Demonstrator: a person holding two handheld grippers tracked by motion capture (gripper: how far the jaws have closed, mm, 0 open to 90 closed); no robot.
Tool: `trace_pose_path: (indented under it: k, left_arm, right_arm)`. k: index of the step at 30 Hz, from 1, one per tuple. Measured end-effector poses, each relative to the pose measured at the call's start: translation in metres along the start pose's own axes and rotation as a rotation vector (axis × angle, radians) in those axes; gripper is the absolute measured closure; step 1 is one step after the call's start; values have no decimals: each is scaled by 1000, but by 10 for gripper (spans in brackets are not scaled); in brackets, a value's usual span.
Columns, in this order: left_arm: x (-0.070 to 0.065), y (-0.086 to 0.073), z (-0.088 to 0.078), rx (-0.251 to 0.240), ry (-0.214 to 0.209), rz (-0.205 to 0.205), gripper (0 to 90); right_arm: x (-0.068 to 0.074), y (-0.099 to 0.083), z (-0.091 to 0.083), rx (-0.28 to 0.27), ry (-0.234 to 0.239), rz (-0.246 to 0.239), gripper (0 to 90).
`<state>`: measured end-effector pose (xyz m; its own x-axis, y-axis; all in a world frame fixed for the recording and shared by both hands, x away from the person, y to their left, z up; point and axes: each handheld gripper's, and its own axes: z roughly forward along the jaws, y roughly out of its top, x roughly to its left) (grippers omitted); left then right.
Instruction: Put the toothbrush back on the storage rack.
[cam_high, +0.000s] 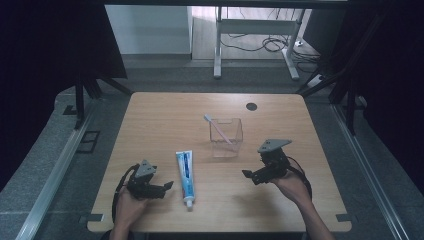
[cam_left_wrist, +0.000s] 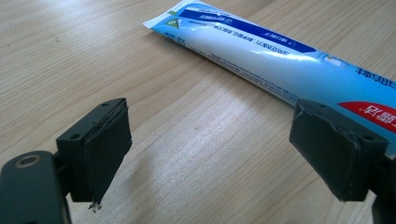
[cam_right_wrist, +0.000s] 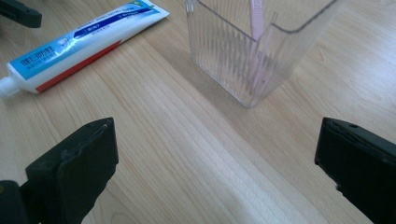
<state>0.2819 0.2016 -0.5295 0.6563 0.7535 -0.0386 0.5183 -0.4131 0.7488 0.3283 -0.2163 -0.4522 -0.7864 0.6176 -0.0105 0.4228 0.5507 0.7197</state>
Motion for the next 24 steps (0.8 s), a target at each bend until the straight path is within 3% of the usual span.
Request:
trace_pose_path:
  k: [11, 24]
  left_arm:
    - [-1, 0, 1, 7, -2, 4, 129]
    - [-2, 0, 2, 15, 1, 11, 129]
  right_arm:
    - [-4, -20, -16, -10, -35, 19, 0]
    - [-2, -52, -30, -39, -60, 79, 0]
